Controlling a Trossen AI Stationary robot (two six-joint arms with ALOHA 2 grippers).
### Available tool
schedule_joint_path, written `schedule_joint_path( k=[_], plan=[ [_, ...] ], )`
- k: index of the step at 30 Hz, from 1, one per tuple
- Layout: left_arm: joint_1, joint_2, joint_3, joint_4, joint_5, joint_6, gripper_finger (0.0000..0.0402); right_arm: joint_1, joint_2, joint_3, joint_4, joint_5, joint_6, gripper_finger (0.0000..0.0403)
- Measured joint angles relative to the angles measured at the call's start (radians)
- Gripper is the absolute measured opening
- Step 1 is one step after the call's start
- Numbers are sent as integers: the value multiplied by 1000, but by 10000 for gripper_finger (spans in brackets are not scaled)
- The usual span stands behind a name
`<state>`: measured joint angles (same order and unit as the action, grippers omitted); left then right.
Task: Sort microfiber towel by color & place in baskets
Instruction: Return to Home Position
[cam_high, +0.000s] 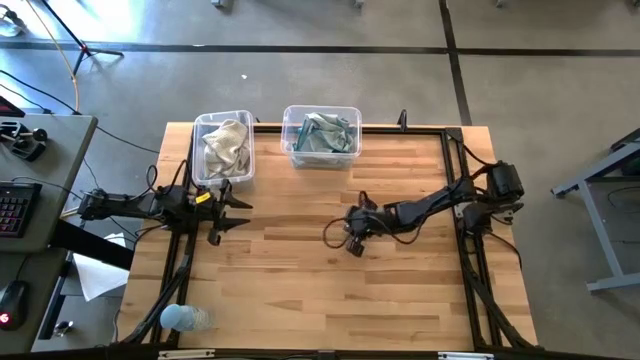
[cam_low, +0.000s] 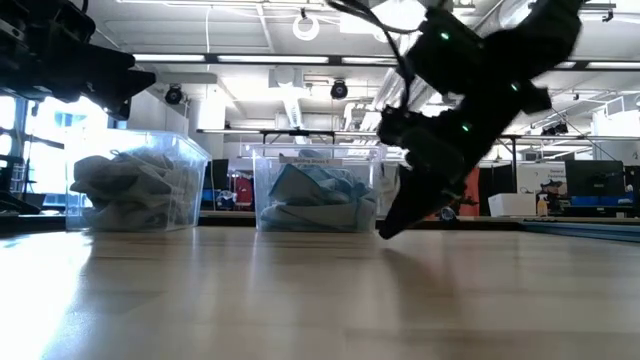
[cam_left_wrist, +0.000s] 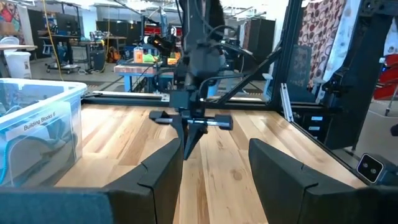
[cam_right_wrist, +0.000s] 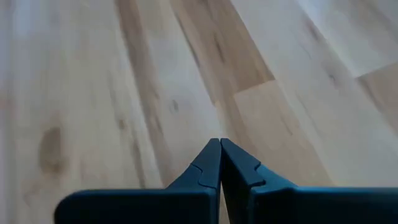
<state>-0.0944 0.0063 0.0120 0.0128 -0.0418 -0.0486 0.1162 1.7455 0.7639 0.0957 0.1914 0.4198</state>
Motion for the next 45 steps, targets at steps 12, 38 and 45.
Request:
schedule_joint_path(
  k=[12, 38, 45],
  plan=[
    [0, 1, 0, 0, 1, 0, 170, -81, -320, -508, 623, -126, -91, 0],
    [0, 1, 1, 0, 1, 0, 170, -231, -1295, -701, 30, -316, -16, 0],
    [0, 1, 1, 0, 1, 0, 170, -165, -1418, -701, -174, -315, 26, 0]
  ],
)
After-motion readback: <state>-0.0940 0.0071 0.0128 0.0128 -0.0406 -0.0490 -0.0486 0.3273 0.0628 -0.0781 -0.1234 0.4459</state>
